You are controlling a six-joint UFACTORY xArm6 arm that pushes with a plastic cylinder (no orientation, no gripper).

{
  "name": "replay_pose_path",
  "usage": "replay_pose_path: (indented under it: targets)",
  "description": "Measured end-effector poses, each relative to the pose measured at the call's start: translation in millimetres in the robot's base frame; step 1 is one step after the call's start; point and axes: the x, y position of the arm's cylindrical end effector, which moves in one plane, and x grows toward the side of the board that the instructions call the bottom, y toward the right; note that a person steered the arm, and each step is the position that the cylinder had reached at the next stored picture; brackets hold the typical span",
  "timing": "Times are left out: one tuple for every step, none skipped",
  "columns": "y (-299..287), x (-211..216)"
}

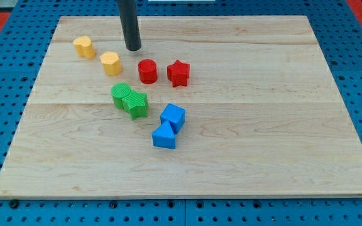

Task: Slide the yellow heart down a bit

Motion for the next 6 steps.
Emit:
replay_pose_path:
  targets:
    - [-2, 0]
    - [-38, 0]
    - [-58, -24]
    - [-94, -3]
    - [-92, 51]
    - [-20, 56]
